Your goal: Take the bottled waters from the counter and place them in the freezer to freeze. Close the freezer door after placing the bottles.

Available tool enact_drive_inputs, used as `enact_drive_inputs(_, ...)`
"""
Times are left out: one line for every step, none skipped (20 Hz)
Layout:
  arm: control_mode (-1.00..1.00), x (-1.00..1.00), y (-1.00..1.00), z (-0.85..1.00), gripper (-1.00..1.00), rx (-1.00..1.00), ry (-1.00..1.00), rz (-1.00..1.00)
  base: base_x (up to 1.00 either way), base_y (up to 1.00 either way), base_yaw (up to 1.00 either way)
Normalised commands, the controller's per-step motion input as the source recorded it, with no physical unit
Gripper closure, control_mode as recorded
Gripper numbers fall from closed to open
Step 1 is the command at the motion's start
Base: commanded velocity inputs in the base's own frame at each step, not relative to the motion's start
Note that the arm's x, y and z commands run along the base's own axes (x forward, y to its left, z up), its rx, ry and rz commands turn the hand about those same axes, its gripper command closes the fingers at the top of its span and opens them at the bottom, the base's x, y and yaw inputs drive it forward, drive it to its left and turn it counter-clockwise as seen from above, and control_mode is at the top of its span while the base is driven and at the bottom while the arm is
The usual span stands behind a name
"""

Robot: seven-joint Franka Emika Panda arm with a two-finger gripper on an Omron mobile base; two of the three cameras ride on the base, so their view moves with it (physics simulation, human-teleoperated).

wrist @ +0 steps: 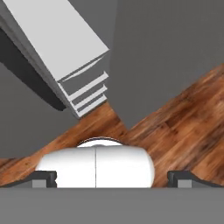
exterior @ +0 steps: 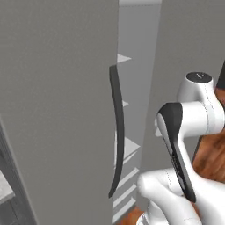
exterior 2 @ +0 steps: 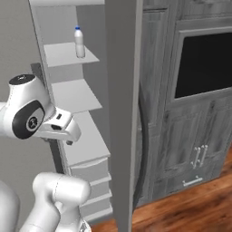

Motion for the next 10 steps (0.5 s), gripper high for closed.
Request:
enact_drive_inputs(1.00, 0.00, 0.00, 0.00, -1.00, 0.00, 0.00, 0.00, -0.74, 0.30, 0.35)
enact_drive_inputs(1.00, 0.00, 0.00, 0.00, -1.00, 0.00, 0.00, 0.00, -0.79, 0.40, 0.40)
enact_drive_inputs(1.00, 0.00, 0.00, 0.00, -1.00, 0.00, 0.00, 0.00, -0.74, 0.51, 0.41)
enact_drive_inputs(1.00, 0.00, 0.00, 0.00, -1.00, 0.00, 0.00, 0.00, -0.71, 0.60, 0.43)
enact_drive_inputs(1.00, 0.00, 0.00, 0.00, -1.00, 0.00, 0.00, 0.00, -0.71, 0.70, 0.45)
enact_drive_inputs(1.00, 0.00, 0.00, 0.00, -1.00, 0.00, 0.00, 0.00, -0.80, 0.84, 0.47)
enact_drive_inputs(1.00, 0.00, 0.00, 0.00, -1.00, 0.00, 0.00, 0.00, -0.74, 1.00, 0.52)
enact_drive_inputs(1.00, 0.00, 0.00, 0.00, -1.00, 0.00, 0.00, 0.00, -0.62, 1.00, 0.53)
enact_drive_inputs(1.00, 0.00, 0.00, 0.00, -1.00, 0.00, 0.00, 0.00, -0.63, 1.00, 0.54)
enact_drive_inputs(1.00, 0.00, 0.00, 0.00, -1.00, 0.00, 0.00, 0.00, -0.67, 1.00, 0.52)
